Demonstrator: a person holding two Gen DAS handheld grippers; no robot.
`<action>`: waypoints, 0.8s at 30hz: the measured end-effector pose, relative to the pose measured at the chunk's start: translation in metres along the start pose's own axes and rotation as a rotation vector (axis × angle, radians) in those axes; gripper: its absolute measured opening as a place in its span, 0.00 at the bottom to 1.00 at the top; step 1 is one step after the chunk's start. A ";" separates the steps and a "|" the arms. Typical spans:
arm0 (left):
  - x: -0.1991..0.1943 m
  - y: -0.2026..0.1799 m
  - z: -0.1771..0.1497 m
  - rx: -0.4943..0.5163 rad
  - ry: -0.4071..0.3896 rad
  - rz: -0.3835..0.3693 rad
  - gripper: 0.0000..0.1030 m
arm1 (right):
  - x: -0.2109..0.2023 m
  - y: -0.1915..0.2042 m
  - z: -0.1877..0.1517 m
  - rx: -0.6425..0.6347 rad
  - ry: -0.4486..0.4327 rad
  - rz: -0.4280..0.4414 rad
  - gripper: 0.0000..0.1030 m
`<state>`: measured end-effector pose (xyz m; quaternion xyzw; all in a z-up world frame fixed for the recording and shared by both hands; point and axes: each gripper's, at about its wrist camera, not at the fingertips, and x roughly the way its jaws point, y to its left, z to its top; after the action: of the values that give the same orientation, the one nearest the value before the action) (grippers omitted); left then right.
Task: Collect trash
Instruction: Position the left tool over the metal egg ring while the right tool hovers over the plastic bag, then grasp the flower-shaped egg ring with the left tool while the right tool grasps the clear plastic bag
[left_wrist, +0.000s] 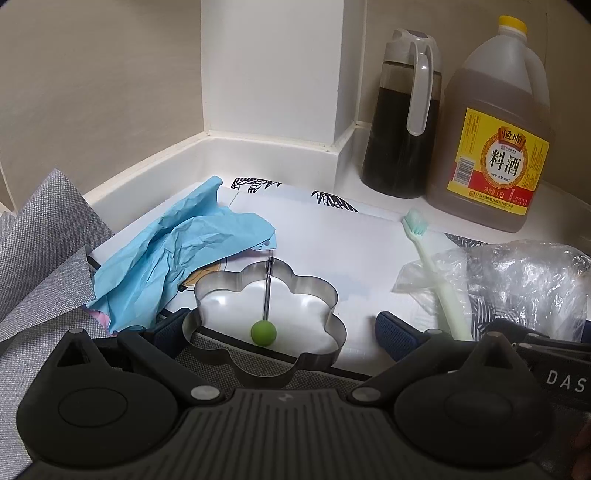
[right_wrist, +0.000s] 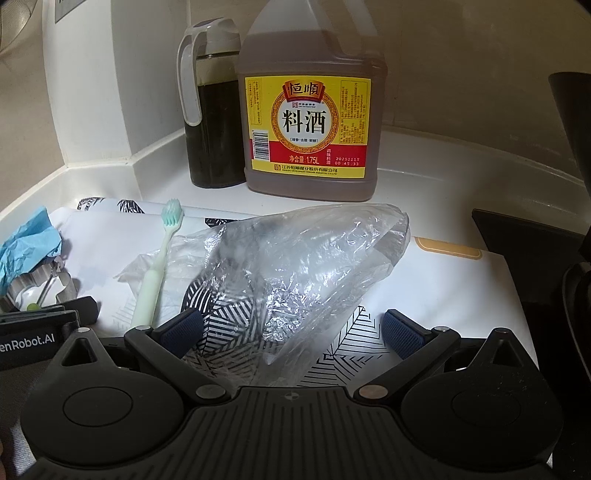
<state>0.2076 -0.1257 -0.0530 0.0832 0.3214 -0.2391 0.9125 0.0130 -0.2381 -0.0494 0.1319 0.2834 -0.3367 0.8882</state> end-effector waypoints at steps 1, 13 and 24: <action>0.000 0.000 0.000 0.001 0.000 0.000 1.00 | 0.000 0.000 0.000 -0.002 0.001 -0.002 1.00; 0.001 0.000 0.000 0.009 0.000 0.001 1.00 | 0.000 0.001 0.000 -0.002 -0.001 -0.002 1.00; -0.035 0.001 -0.005 0.023 -0.090 -0.021 0.82 | -0.016 -0.025 0.000 0.177 -0.122 0.087 0.09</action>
<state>0.1817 -0.1095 -0.0346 0.0794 0.2782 -0.2556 0.9225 -0.0140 -0.2484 -0.0414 0.2012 0.1921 -0.3288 0.9025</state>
